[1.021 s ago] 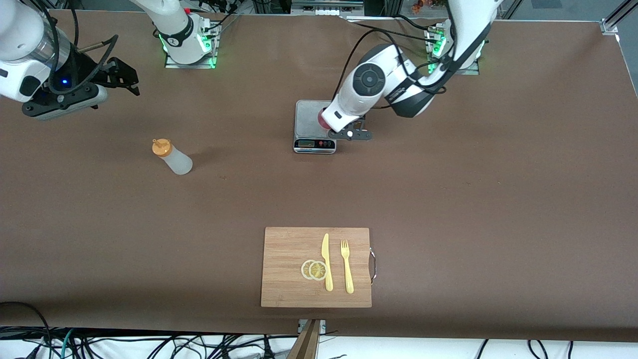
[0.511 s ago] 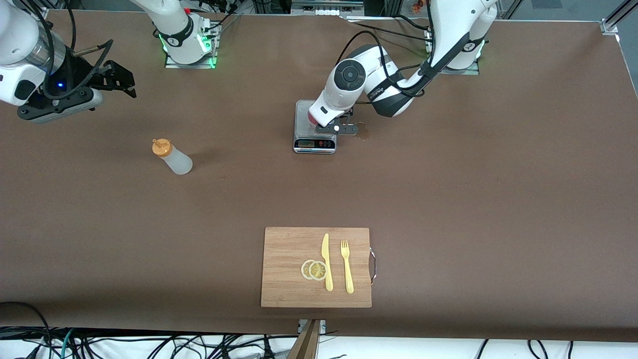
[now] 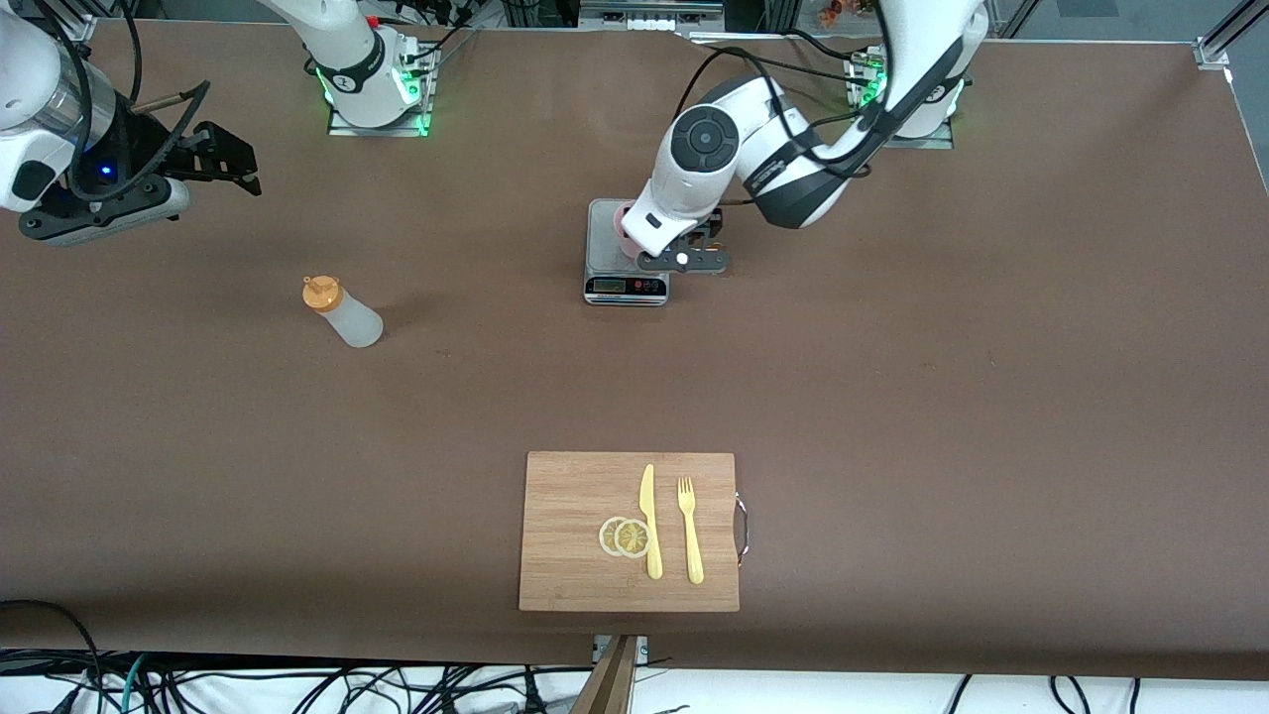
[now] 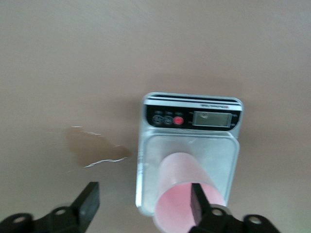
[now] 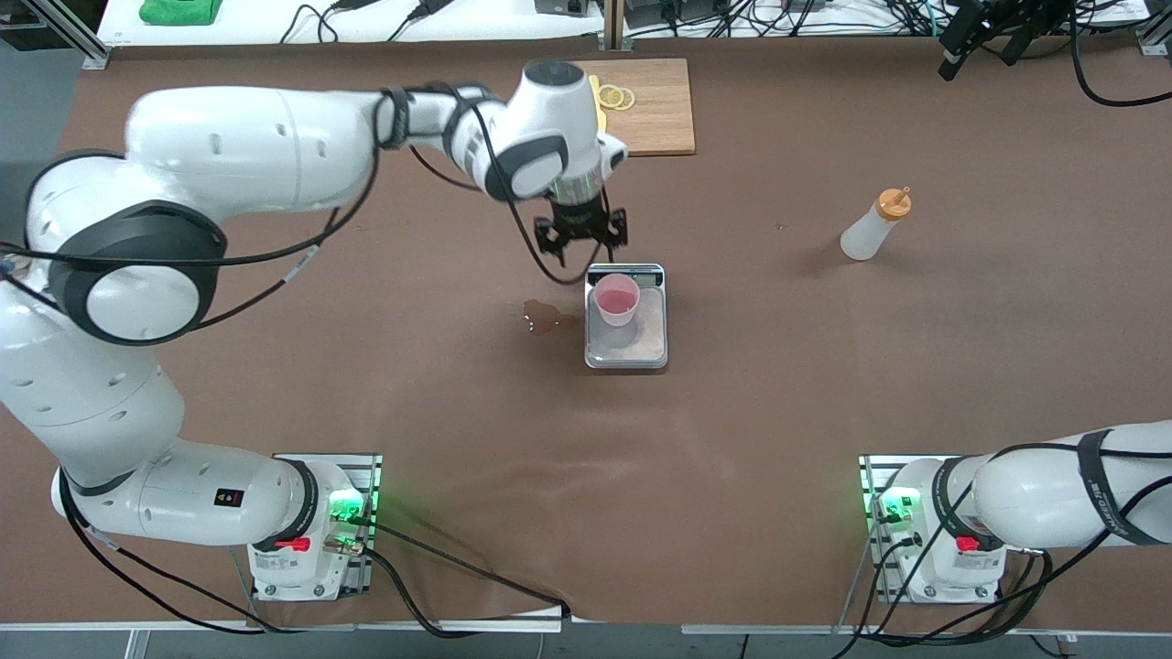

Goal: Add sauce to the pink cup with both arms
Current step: 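Carry the pink cup with the left gripper onto the scale and release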

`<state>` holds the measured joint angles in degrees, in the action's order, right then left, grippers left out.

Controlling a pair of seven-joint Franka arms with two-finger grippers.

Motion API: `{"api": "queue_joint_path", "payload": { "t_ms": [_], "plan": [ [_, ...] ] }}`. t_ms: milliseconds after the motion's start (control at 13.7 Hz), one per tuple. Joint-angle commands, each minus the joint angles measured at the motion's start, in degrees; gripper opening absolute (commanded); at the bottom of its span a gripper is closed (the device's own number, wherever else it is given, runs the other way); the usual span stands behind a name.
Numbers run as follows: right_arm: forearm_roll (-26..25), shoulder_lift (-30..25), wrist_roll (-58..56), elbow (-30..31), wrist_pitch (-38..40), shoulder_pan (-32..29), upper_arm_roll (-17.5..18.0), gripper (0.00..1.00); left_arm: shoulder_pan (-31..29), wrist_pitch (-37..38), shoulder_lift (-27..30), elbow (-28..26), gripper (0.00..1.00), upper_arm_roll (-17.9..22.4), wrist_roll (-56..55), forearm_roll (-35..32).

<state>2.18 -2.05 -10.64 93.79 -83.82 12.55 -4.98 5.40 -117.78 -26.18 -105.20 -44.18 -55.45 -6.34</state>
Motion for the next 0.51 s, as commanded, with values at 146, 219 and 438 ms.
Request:
{"api": "queue_joint_path", "payload": {
  "t_ms": [146,219,438],
  "plan": [
    [3.01,-0.32,-1.58,-0.01,0.77,-0.33,0.05,1.00,-4.77,23.97,1.22,17.72,1.00,0.15,8.06,-0.61],
    [3.01,-0.41,-2.19,-0.01,0.94,-0.33,0.06,1.00,-7.14,26.53,1.40,19.75,1.00,0.15,11.82,-0.61],
    [2.92,-0.32,-2.81,-0.01,1.12,-0.33,-0.03,1.00,-13.73,31.46,1.57,24.16,1.00,0.06,21.42,-0.61]
  ]
}}
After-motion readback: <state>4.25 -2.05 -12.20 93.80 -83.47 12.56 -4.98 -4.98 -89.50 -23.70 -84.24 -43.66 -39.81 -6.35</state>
